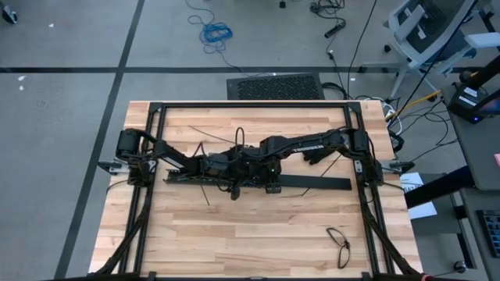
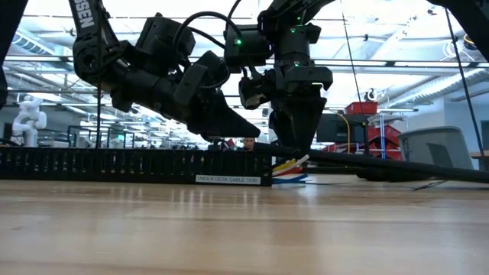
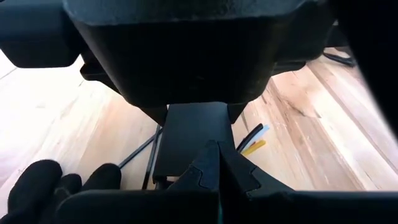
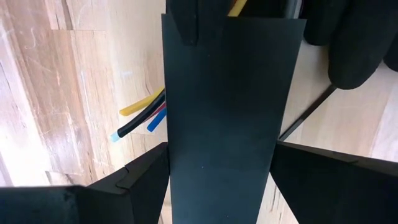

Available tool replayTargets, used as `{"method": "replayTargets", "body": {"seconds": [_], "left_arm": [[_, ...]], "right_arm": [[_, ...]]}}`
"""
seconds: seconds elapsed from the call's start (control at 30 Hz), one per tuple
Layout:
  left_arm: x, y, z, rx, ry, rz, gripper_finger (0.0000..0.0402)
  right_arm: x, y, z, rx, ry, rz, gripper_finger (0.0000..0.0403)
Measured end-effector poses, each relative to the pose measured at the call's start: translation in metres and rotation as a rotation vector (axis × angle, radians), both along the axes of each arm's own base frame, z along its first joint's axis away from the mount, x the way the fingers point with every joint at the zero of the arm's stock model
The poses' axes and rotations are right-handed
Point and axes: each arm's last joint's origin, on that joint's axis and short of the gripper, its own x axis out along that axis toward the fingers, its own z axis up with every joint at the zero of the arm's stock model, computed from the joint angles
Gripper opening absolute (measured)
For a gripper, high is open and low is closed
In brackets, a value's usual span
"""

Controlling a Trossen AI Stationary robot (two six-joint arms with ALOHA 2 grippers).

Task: Ziptie cables
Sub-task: Close the cable duct

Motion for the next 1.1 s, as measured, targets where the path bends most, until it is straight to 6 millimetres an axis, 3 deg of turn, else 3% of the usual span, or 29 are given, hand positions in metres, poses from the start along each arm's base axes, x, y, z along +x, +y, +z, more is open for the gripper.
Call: {"method": "replayTargets", "body": {"seconds": [0.53, 1.1], "left_arm": [[-0.001, 0.0, 0.001, 0.053, -0.004, -0.011, 0.0], [0.001, 0.001, -0.011, 0.055, 0.068, 0.0, 0.0]], "right_arm": [[0.001, 0.0, 0.001, -0.003, -0.011, -0.003, 0.0256], [0.002, 0.0, 0.0, -0.001, -0.017, -0.003, 0.0256]]}}
